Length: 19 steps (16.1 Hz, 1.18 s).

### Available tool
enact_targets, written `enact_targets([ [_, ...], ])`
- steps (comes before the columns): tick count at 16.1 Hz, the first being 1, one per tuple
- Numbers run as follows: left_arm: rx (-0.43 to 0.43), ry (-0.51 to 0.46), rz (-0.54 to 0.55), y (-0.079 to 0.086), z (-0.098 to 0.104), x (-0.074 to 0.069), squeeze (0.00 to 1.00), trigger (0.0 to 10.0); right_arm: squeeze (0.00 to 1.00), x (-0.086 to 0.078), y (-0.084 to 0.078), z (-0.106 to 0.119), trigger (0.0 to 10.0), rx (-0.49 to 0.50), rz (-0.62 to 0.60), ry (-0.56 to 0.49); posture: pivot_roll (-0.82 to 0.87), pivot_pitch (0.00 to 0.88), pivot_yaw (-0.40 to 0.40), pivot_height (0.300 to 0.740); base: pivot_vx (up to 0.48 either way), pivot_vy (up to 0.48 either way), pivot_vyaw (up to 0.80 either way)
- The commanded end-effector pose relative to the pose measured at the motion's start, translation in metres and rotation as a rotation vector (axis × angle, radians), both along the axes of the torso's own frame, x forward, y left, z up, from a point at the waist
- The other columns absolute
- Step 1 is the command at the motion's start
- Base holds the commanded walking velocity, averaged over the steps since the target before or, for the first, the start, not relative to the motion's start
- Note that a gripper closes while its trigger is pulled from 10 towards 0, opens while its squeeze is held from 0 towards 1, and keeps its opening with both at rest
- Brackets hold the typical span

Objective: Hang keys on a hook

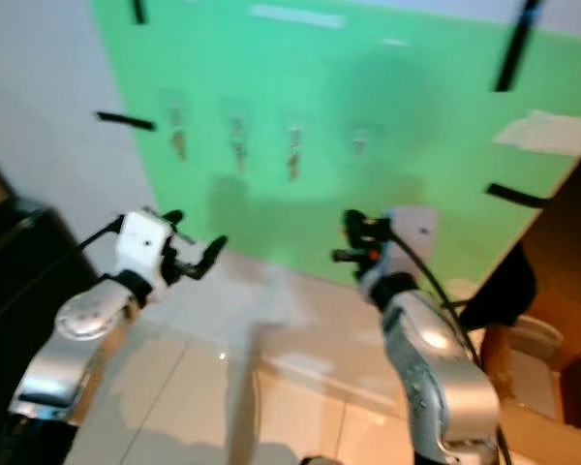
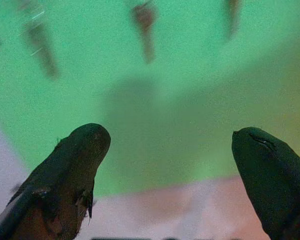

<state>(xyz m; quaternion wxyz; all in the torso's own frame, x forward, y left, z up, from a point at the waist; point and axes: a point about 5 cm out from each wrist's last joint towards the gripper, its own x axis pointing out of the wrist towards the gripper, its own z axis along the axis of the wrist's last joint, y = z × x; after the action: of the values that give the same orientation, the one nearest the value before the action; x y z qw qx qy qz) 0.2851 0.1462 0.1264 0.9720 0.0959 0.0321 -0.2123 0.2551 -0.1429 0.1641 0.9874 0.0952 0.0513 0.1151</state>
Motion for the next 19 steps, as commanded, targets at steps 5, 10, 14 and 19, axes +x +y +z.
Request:
enact_targets([
  [5, 0.008, -0.038, -0.129, -0.013, 0.019, -0.002, 0.0, 10.0, 0.0, 0.01, 0.0, 0.019, 10.0, 0.068, 0.032, -0.039, -0.05, 0.0, 0.016, 0.74, 0.0, 0.0, 0.0],
  [10, 0.012, -0.025, -0.169, -0.016, 0.021, 0.001, 0.0, 10.0, 0.0, 0.025, -0.001, 0.03, 10.0, 0.161, 0.036, -0.067, -0.05, 0.0, 0.024, 0.74, 0.0, 0.0, 0.0],
  [14, 0.012, 0.021, -0.47, -0.033, 0.025, -0.014, 0.0, 10.0, 0.0, 0.041, -0.007, 0.04, 10.0, 0.227, 0.023, -0.083, -0.03, 0.0, 0.011, 0.74, 0.0, 0.0, 0.0],
  [19, -0.021, 0.034, -0.535, -0.034, 0.03, -0.015, 0.0, 10.0, 0.0, 0.053, -0.016, 0.043, 10.0, 0.293, -0.042, -0.101, -0.03, 0.0, 0.015, 0.74, 0.0, 0.0, 0.0],
])
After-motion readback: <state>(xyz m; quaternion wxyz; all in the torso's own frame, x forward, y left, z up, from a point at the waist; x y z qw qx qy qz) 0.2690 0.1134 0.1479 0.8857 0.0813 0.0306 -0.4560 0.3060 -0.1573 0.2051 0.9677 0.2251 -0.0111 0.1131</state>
